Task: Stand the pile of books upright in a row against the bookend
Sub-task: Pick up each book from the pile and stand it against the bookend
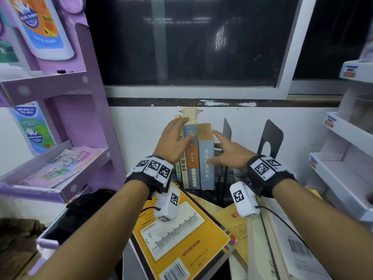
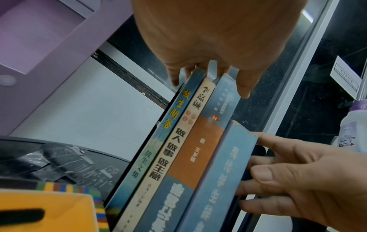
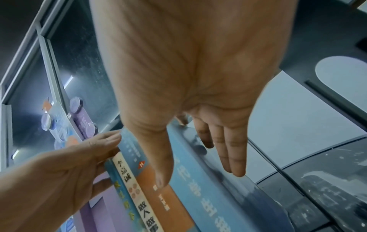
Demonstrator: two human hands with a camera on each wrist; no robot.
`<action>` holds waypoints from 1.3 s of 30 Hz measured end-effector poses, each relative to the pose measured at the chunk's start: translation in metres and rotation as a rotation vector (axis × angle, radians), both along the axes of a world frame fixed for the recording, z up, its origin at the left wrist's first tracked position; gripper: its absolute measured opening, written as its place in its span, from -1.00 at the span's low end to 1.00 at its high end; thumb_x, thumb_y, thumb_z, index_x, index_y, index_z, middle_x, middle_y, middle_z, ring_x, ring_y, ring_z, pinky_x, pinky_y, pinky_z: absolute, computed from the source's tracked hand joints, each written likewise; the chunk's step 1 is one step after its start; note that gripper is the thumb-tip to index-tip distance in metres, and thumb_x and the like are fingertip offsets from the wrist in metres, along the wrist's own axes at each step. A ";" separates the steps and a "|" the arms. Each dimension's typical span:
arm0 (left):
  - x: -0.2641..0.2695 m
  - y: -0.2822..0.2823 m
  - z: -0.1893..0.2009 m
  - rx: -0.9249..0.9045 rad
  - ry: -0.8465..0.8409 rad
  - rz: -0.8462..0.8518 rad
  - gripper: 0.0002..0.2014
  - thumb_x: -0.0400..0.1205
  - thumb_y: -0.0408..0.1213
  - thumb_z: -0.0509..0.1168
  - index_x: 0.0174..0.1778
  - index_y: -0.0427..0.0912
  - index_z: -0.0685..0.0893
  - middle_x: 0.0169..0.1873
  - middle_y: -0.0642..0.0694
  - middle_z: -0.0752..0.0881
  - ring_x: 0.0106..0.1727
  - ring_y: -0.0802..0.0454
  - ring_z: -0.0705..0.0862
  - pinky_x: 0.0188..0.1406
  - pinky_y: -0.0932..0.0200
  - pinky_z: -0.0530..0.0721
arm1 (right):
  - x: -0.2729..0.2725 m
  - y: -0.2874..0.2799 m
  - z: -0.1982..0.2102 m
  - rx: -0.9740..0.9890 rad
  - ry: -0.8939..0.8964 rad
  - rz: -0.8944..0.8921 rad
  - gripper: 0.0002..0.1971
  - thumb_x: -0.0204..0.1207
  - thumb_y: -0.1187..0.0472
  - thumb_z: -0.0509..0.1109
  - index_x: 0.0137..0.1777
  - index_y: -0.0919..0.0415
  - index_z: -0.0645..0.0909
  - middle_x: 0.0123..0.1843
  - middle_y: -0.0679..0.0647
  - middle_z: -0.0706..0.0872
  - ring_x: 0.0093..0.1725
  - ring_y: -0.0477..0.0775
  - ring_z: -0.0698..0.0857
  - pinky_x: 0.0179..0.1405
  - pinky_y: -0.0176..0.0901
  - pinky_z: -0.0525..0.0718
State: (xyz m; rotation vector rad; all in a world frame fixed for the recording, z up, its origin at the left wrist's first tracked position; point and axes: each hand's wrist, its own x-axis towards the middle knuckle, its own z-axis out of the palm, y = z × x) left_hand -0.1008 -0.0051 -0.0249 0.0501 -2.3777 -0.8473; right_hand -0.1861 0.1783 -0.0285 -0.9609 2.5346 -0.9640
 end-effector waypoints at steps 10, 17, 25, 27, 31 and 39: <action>0.033 0.025 0.007 -0.036 0.005 0.063 -0.56 0.67 -0.12 0.28 0.45 -0.16 0.51 0.44 -0.14 0.53 0.48 -0.09 0.44 0.46 0.03 0.36 | 0.047 0.034 0.028 0.072 0.033 -0.018 -0.17 0.50 0.01 0.49 0.66 -0.03 0.09 0.54 0.17 0.49 0.34 0.15 0.59 0.28 -0.05 0.57; 0.055 0.073 0.012 -0.036 -0.003 -0.010 -0.57 0.66 -0.14 0.29 0.45 -0.11 0.51 0.46 -0.11 0.49 0.49 -0.06 0.42 0.48 -0.01 0.37 | 0.069 0.079 0.038 0.116 0.028 -0.082 -0.33 0.51 -0.05 0.46 0.58 -0.05 0.28 0.44 0.03 0.56 0.20 0.11 0.69 0.21 0.09 0.69; 0.056 0.136 0.000 0.025 -0.309 -0.168 -0.44 0.67 -0.03 0.27 0.57 -0.10 0.34 0.57 -0.15 0.35 0.55 -0.08 0.35 0.44 0.09 0.32 | 0.084 0.146 0.039 0.217 -0.009 -0.188 -0.45 0.56 -0.03 0.41 0.51 0.07 0.40 0.39 0.05 0.58 0.28 0.12 0.59 0.22 0.08 0.69; 0.054 0.148 -0.006 0.049 -0.427 -0.219 -0.40 0.67 0.01 0.26 0.60 -0.12 0.29 0.56 -0.18 0.36 0.50 -0.11 0.41 0.37 0.10 0.37 | 0.087 0.163 0.037 0.241 -0.008 -0.223 -0.48 0.56 -0.03 0.41 0.48 0.06 0.43 0.41 0.05 0.57 0.31 0.11 0.58 0.23 0.08 0.68; 0.050 0.171 -0.020 0.133 -0.604 -0.295 -0.35 0.68 0.06 0.23 0.63 -0.13 0.21 0.58 -0.16 0.36 0.50 -0.10 0.43 0.29 0.18 0.39 | 0.088 0.195 0.028 0.322 0.000 -0.288 -0.47 0.53 -0.11 0.42 0.45 0.01 0.45 0.44 0.02 0.52 0.32 0.09 0.56 0.21 0.05 0.69; 0.040 0.202 -0.042 0.108 -0.856 -0.308 0.07 0.39 0.45 0.25 0.70 0.02 -0.07 0.60 -0.10 0.36 0.53 -0.15 0.43 0.54 -0.04 0.33 | 0.084 0.234 0.011 0.389 -0.133 -0.365 -0.23 0.47 -0.25 0.39 0.60 0.02 0.25 0.54 0.11 0.41 0.28 0.06 0.50 0.22 -0.07 0.51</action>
